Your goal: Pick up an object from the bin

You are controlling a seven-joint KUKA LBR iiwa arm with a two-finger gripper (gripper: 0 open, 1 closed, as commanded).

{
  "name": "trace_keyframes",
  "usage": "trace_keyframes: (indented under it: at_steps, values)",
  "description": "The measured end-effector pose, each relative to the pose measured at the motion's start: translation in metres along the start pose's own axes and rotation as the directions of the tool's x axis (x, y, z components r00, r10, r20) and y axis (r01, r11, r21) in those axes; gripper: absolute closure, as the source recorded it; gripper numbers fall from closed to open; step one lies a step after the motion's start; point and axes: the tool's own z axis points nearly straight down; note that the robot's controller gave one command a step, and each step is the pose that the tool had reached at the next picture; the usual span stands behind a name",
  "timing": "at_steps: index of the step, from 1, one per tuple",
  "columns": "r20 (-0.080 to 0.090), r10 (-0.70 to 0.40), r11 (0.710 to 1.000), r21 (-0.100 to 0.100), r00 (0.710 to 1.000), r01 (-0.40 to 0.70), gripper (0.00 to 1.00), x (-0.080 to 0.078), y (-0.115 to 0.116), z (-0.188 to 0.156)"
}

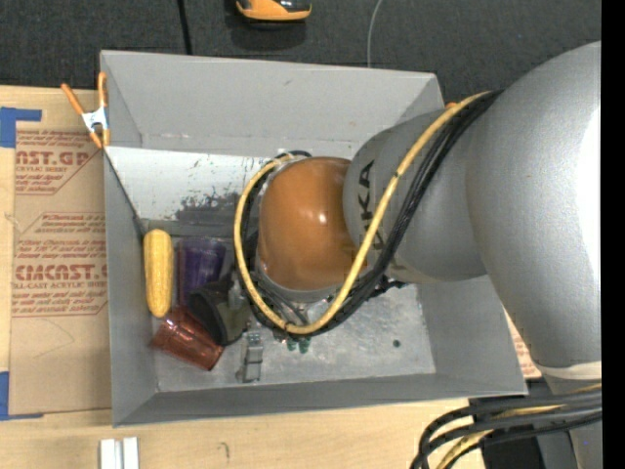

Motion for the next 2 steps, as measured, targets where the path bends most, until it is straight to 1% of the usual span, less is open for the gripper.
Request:
trace_keyframes:
  at_steps: [1, 2]
  values:
    - [0.007, 0.002, 1.000, -0.001, 1.000, -0.002, 0.00, -0.002, -0.001, -0.004]
    - [0.012, -0.078, 0.997, -0.001, 0.997, 0.078, 0.00, -0.011, -0.002, 0.034]
